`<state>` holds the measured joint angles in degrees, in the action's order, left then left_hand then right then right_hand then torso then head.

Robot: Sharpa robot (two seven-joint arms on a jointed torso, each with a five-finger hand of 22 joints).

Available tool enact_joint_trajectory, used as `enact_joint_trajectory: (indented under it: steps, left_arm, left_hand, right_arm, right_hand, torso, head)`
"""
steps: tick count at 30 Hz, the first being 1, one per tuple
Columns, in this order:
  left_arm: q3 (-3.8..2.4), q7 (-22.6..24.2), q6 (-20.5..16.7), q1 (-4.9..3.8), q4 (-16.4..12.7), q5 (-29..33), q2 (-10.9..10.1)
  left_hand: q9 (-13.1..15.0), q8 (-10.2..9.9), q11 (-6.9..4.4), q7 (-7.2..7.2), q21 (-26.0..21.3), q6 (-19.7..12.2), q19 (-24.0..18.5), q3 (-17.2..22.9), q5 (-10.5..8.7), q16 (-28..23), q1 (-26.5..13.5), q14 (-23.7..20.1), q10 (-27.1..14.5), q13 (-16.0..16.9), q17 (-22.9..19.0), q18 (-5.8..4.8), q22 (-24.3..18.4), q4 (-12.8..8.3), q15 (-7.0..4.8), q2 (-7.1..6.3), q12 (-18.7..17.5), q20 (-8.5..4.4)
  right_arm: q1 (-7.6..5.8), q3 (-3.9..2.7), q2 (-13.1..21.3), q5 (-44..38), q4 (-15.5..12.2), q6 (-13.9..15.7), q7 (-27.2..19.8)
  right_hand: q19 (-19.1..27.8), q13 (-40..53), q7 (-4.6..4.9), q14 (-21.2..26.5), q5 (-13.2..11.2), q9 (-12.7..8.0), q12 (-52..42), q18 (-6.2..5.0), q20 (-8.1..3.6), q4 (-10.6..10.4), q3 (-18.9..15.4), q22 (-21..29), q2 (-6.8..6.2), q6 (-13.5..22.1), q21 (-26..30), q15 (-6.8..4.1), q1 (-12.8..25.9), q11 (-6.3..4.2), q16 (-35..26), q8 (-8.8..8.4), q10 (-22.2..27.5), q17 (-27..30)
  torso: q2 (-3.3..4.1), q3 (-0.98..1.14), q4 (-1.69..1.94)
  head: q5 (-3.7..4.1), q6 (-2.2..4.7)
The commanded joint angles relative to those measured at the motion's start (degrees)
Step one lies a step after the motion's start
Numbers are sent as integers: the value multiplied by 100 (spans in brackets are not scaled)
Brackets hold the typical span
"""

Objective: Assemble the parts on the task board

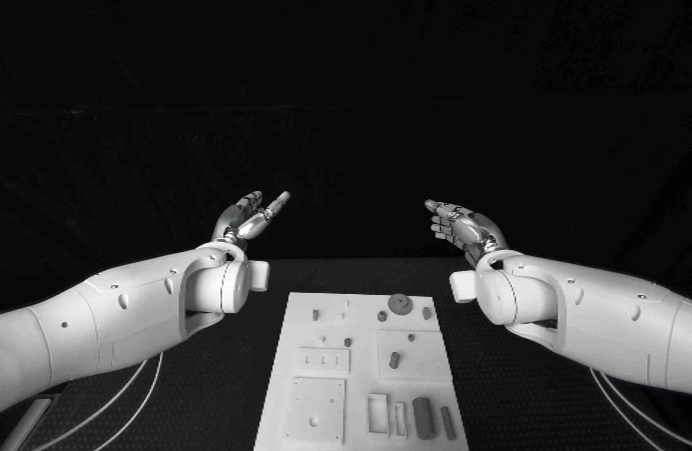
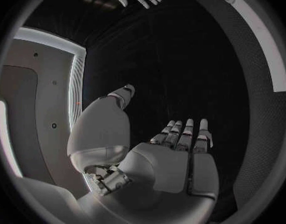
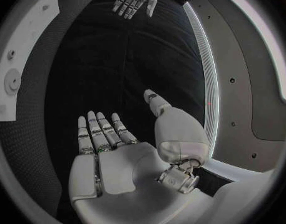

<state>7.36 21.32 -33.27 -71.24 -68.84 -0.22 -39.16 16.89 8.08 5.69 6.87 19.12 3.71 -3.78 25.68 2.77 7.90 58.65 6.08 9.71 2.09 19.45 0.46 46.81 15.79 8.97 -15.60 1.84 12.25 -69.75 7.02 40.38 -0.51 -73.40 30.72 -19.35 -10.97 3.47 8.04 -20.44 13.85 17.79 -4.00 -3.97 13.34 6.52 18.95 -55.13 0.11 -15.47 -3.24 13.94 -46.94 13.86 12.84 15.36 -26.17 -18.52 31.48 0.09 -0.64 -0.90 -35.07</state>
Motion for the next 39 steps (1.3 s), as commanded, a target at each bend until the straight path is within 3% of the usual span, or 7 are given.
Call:
enact_joint_trajectory:
  steps: [1, 9, 13, 16, 25, 29, 39]
  left_arm:
    - [81, -557, 925, -163, 325, -144, 97]
    - [188, -730, 1186, -330, 643, -169, 182]
    - [188, -730, 1186, -330, 643, -169, 182]
    - [191, -790, 1439, -328, 669, -220, 159]
    - [193, -825, 1646, -328, 618, -675, 125]
    - [193, -853, 1719, -328, 480, -745, 49]
    - [194, -701, 1774, -331, -393, -756, -424]
  left_hand:
    - [75, 48, 13, 52, 77, 24, -2, 72, 36, 47, 189, 20, 77, 14, 82, -46, 164, 35, 63, -15, 37, 52]
    - [357, 214, 27, 42, 320, 154, 36, -116, 30, 257, 308, 213, 360, 67, 472, -39, 621, -17, 84, 132, 105, 9]
    - [1295, 821, 209, 261, 1128, 818, 407, -389, 33, 991, 520, 1213, 1726, 336, 1628, 91, 2198, -99, 178, 341, 521, -41]
    - [1887, 1282, 312, 396, 1439, 1630, 1006, -747, 19, 1165, 763, 1858, 2571, 464, 1610, 241, 2600, -220, 279, 599, 788, -73]
    - [1749, 1504, 162, 354, 1649, 2759, 2247, -1011, 43, 1526, 1478, 3042, 3784, 615, 1525, 629, 2284, -569, 111, 912, 1208, -278]
    - [1626, 1622, 8, 300, 2148, 3678, 3666, -1052, 39, 2165, 1971, 4523, 4991, 847, 1722, 1004, 2157, -988, -311, 1037, 1620, -490]
    - [1301, 1309, -97, 239, 2193, 4363, 4200, -1413, 41, 2208, 2083, 5068, 5693, 903, 1705, 928, 1862, -1183, -501, 1180, 1298, -734]
  right_arm:
    - [-186, 97, -92, -225, 351, -1370, 835]
    - [-549, 351, -258, -323, 986, -2239, 1409]
    - [-598, 385, -280, -336, 1070, -2355, 1486]
    - [-537, 385, -375, -2808, 1373, -1691, 1277]
    - [-509, 384, -448, -4374, 1498, -1633, 1334]
    - [-486, 383, -467, -5211, 1476, -1662, 1410]
    - [-446, 383, -406, -6887, 1108, -1599, 1740]
  right_hand:
    - [-918, 87, 508, -736, 50, 471, -163, -338, 43, 277, 269, -1552, -119, -674, -105, 43, -404, 11, 432, 526, -1085, -366]
    - [-1346, 118, 478, -1197, 37, 499, -291, -553, 75, 627, 487, -1439, -239, -1210, -130, 80, -694, -35, 618, 710, -1683, -408]
    - [-1556, 115, 451, -1426, 7, 479, -319, -662, 93, 763, 590, -1403, -287, -1463, -151, 26, -789, -72, 686, 751, -1960, -420]
    - [-1808, 115, 426, -1707, -266, 445, -347, -784, 115, 717, 912, -1384, -450, -1727, -205, -49, -951, -102, 767, 769, -2273, -469]
    - [-2126, 150, 378, -2094, -282, 410, -387, -939, 149, 744, 1082, -1409, -518, -2076, -315, -142, -1058, -188, 873, 792, -2703, -567]
    - [-2912, 347, 237, -2880, -392, 453, -634, -1103, 60, 704, 1330, -1552, -683, -2639, -745, -488, -1192, -477, 1262, 949, -3419, -870]
    - [-3791, 790, 116, -3755, -530, 554, -729, -1103, -282, 651, 1812, -1944, -1002, -3322, -1508, -937, -1439, -798, 1706, 988, -4176, -1711]
  torso:
    - [0, 0, -1]
    - [0, 0, -1]
    - [0, 0, -1]
    - [1, -14, 5]
    - [-8, -26, 8]
    - [-7, -26, 13]
    - [137, -3, 57]
  head:
    - [0, 0]
    - [0, 0]
    - [0, 0]
    - [-12, -15]
    - [-15, -22]
    - [-10, -30]
    - [9, -49]
